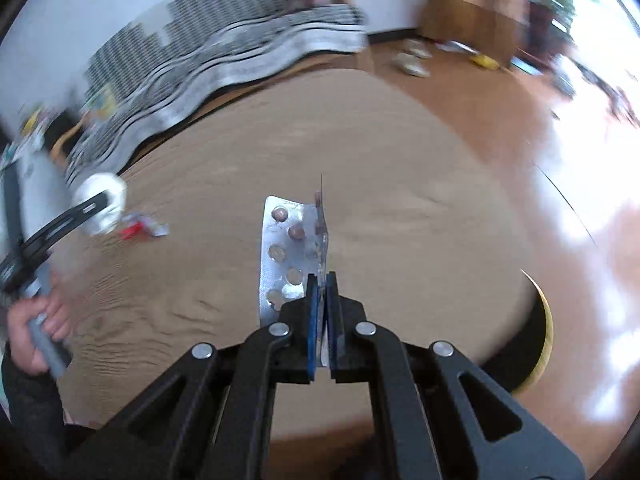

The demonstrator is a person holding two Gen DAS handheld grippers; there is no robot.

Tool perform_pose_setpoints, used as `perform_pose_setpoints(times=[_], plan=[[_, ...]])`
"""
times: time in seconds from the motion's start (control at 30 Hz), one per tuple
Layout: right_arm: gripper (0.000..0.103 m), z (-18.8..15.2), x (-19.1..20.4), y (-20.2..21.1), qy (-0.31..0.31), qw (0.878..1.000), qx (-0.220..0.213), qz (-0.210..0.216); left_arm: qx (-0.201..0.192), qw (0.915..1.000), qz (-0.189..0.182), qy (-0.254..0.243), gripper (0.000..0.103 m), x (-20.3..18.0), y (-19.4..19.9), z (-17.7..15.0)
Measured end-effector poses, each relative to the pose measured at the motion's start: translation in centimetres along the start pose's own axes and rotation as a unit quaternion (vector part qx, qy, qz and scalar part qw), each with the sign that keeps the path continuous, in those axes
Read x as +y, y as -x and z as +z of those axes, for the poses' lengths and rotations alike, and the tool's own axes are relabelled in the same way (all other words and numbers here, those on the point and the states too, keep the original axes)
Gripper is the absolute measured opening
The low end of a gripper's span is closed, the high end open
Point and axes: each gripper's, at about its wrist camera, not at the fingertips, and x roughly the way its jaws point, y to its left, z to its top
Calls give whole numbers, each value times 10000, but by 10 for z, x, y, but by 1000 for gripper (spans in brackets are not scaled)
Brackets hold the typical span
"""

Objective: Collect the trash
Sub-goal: 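Carry both items over the bin and open both tools to drop them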

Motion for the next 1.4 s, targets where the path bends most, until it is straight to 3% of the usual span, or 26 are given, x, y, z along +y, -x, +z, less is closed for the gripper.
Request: perform_pose_setpoints(times=[0.13,0.27,0.5,0.7,1.4], plan=[[5,-29,-91,29,-744,9961,-165,-452,-58,9964,-691,-490,54,-97,22,-22],[5,-61,-168,39,-1339,9874,-35,-841,93,9852,-1375,-1023,54,-191,28,-56],[5,-81,-225,15,-1787,9790,471,-862,361,9609,-1947,-1936,54,-297,19,-106],[5,-76,-226,10,-1770,9802,484,-743,507,9537,-2119,-2074,54,-317,8,-116],[5,-58,-219,-7,-1731,9816,491,-643,595,9523,-2185,-2044,54,-326,-3,-111]])
